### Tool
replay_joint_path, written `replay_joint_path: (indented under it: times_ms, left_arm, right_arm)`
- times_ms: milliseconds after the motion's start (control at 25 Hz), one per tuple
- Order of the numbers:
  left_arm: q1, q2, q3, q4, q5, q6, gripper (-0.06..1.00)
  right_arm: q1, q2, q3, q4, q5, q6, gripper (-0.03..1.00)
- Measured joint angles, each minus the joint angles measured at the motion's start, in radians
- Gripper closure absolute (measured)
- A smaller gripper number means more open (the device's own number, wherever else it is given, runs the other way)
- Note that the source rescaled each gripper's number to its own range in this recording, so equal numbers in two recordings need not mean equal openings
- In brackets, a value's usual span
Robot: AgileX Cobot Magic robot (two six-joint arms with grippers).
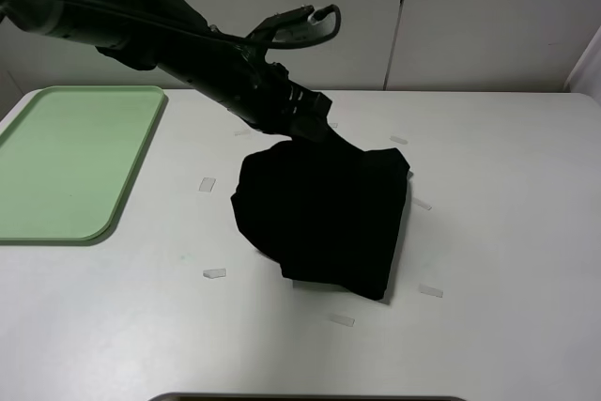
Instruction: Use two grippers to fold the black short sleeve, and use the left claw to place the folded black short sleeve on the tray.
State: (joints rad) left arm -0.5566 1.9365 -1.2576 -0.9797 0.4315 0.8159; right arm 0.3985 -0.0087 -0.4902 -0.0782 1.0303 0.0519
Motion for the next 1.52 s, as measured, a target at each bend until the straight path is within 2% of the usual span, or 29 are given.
replay_joint_path:
  times_ms: [480,800,1240,1360,1480,1520]
  left_arm:
    - [-0.196,0.016,0.000,-0.005,-0.243,0.000,0.94]
    - [-0.287,0.108,0.000,-0.015,-0.321,0.000,0.94]
    - [-0.383,0.118,0.000,-0.034,-0.401,0.000,0.94]
    - [-0.391,0.118,0.000,-0.033,-0.408,0.014,0.87]
    - [-0.401,0.118,0.000,-0.033,-0.409,0.043,0.63]
    - [-0.406,0.118,0.000,-0.033,-0.410,0.054,0.51]
  right_arm:
    - [0.000,0.000,0.000,0.000,0.000,0.000,-0.03]
    - [0.000,0.000,0.000,0.000,0.000,0.000,-0.03]
    - [0.000,0.000,0.000,0.000,0.000,0.000,-0.03]
    - [0.000,0.000,0.000,0.000,0.000,0.000,-0.03]
    - [0.000,0.000,0.000,0.000,-0.001,0.000,-0.03]
    - [0.000,0.000,0.000,0.000,-0.001,0.000,-0.03]
